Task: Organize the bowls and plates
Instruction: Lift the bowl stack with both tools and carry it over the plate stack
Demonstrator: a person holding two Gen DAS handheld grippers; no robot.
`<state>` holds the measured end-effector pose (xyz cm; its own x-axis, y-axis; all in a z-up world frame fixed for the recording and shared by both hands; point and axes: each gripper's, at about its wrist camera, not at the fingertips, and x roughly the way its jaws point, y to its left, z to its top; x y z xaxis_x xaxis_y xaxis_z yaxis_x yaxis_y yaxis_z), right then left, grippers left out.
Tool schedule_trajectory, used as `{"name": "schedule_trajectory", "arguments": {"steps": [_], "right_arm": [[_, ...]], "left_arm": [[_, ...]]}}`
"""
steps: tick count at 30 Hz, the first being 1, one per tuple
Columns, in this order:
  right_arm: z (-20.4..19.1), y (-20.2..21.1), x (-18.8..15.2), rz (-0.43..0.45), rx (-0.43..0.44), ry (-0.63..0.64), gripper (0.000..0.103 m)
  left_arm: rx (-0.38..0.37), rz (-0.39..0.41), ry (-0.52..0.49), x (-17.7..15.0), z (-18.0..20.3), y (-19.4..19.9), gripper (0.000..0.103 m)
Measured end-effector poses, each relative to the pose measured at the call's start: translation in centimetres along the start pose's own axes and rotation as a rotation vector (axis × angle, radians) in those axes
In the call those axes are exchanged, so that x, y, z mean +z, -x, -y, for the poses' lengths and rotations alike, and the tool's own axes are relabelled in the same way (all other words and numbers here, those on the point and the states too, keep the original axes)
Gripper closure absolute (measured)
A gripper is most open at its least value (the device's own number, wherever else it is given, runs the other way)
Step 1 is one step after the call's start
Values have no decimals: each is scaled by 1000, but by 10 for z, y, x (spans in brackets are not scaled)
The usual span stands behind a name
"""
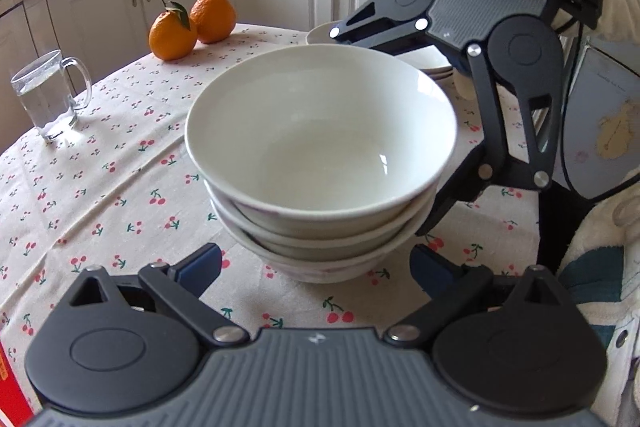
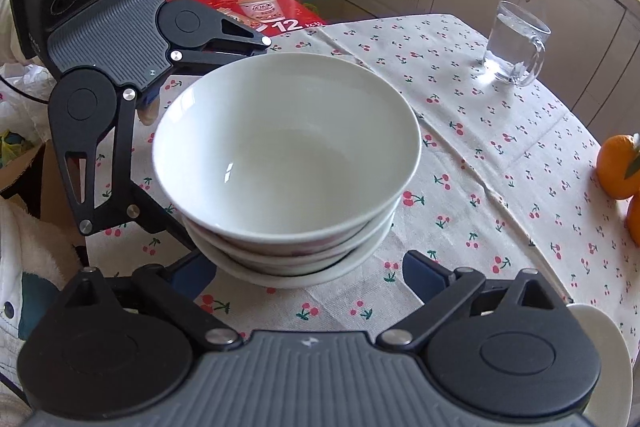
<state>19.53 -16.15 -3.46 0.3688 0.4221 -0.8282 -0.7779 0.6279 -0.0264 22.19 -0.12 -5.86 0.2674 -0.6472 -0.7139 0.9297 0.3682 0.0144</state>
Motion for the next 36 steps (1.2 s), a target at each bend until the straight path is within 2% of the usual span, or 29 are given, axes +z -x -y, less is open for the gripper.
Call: {"name": "schedule_trajectory", "arguments": {"steps": [7, 12, 17, 24, 36], "right_arm": [[3, 2, 4, -14, 57, 27, 16], [2, 5, 2, -3, 73, 13, 20], [3, 5, 2, -1, 79, 13, 20], [4, 4, 4, -9, 81, 25, 20], [2, 4, 5, -15, 70, 36, 20]], "left_arm": [[-55, -1, -47, 4, -1, 1, 6], [-71, -20, -114, 9, -1, 1, 6], [-88, -27, -130, 12, -6, 0, 6], [-82, -52, -210, 20, -5, -3, 6], [-137, -62, -211, 25, -16, -9, 7]]}}
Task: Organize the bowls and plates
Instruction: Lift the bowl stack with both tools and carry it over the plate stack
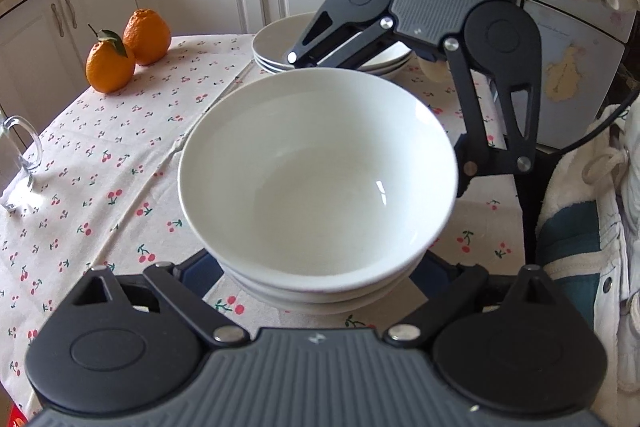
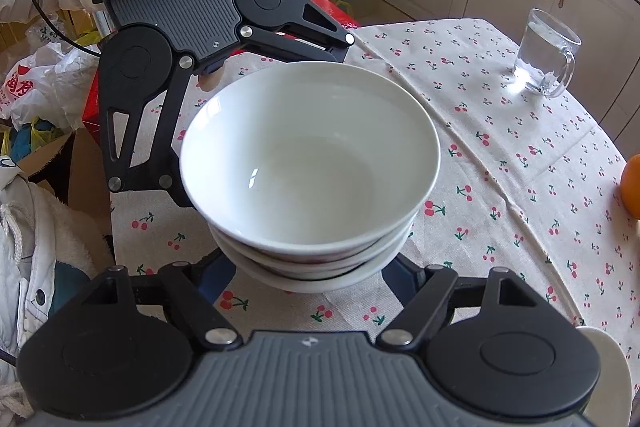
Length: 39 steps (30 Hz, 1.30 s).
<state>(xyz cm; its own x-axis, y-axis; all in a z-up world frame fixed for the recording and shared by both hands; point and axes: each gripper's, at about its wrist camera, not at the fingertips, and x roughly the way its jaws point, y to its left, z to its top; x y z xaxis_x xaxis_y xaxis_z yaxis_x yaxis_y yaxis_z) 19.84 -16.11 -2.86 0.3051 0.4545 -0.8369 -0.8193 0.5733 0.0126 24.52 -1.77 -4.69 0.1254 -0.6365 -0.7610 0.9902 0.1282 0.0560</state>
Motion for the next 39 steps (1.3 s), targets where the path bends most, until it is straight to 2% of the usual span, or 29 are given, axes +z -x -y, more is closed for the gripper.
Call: {"name": "schedule_trajectory", "arguments": {"steps": [16, 25, 33, 39], "right_arm": [[2, -2, 4, -24, 6, 7, 20], [5, 5, 1, 7, 26, -13, 20], [12, 30, -3, 31, -6, -1, 20], [24, 59, -16, 46, -57, 1, 20]], "left_arm": [[-6, -5, -2, 1, 2, 3, 10], [5, -4, -1, 9, 4, 9, 10], [32, 7, -32, 36, 10, 11, 10], [42, 30, -81, 72, 14, 2, 10]]}}
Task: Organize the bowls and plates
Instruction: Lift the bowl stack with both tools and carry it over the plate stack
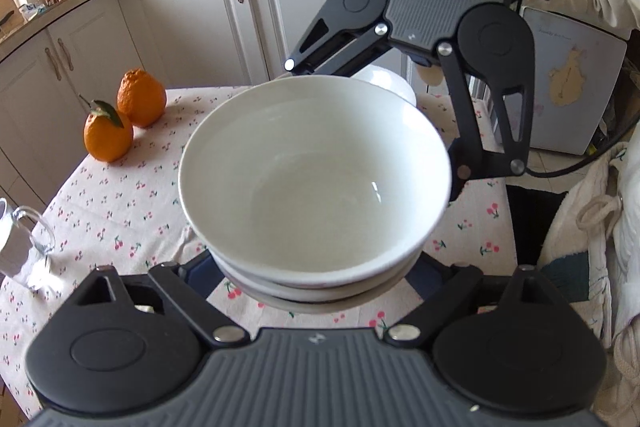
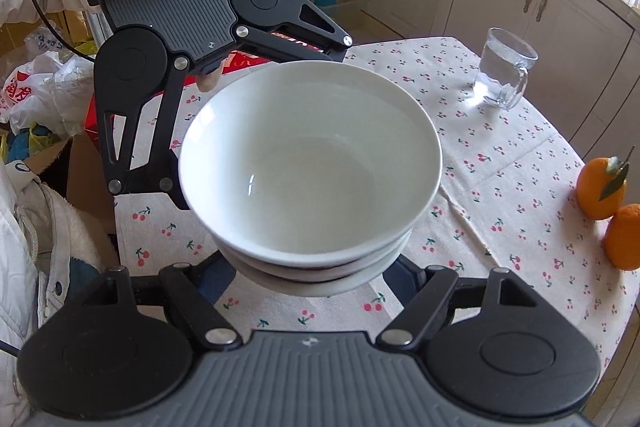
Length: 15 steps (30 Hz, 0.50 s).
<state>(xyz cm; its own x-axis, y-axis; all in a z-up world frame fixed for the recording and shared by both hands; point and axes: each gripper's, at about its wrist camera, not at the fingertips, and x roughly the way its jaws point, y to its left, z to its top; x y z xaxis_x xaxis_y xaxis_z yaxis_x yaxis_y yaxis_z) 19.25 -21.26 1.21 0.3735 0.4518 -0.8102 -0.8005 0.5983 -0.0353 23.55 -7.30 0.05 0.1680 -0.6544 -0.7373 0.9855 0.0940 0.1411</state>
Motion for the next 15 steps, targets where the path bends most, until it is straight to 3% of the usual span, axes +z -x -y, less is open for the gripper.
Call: {"name": "schedule_trajectory", "arguments": {"steps": [7, 15], "right_arm": [[24, 42, -26, 25, -93, -26, 20], [60, 71, -74, -6, -186, -121, 19]], "left_arm": [[-20, 38, -67, 49, -3, -25, 10], [-89, 59, -129, 96, -6, -82, 10]]}}
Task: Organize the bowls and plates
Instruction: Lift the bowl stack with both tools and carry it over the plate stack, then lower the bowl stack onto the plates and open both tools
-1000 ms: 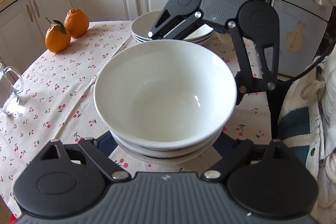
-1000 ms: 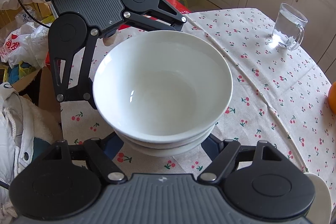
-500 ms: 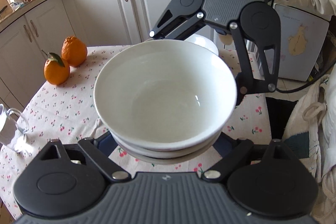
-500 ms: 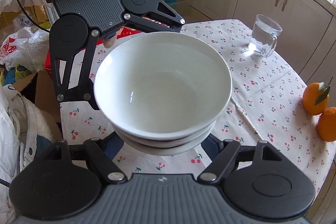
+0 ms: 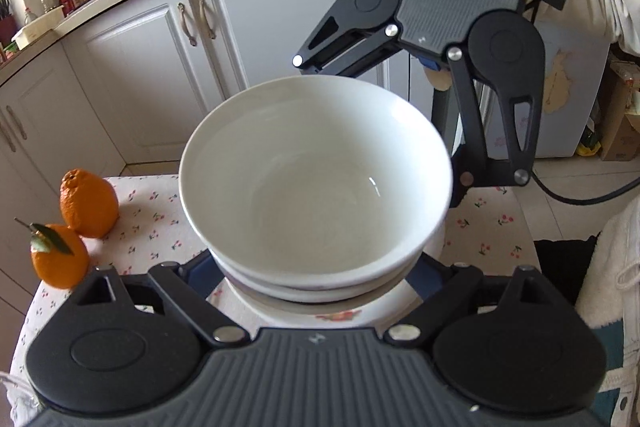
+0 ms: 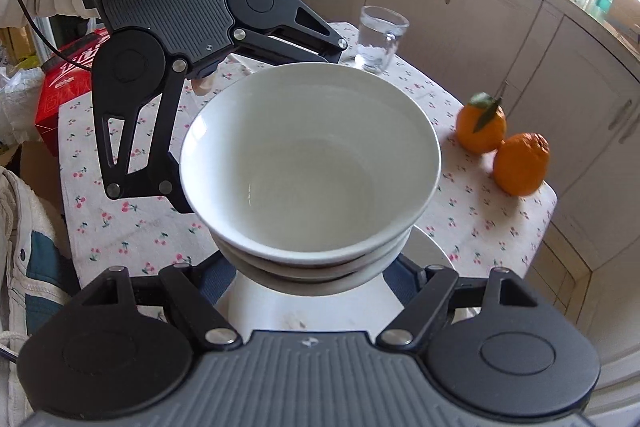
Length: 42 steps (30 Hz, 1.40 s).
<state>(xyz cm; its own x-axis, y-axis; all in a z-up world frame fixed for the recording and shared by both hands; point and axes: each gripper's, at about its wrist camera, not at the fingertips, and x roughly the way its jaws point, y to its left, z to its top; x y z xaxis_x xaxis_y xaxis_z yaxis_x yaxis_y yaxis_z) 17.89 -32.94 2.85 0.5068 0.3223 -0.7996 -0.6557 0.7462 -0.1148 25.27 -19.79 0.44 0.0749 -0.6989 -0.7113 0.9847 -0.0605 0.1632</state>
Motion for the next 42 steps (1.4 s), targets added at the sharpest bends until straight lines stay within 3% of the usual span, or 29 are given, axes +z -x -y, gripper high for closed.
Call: {"name": "schedule_trajectory", "arguments": {"steps": [8, 25, 36, 42], "right_arm": [[26, -2, -35, -32, 5, -79, 19], [40, -19, -40, -35, 53, -146, 20], [34, -23, -39, -56, 10, -123, 20], [31, -21, -38, -55, -17, -145, 19]], "left_arm": [[-55, -24, 9, 7, -5, -36, 10], [-98, -50, 91, 2, -21, -52, 10], [-83, -38, 97, -5, -16, -55, 9], [-23, -16, 72, -9, -7, -50, 7]]}}
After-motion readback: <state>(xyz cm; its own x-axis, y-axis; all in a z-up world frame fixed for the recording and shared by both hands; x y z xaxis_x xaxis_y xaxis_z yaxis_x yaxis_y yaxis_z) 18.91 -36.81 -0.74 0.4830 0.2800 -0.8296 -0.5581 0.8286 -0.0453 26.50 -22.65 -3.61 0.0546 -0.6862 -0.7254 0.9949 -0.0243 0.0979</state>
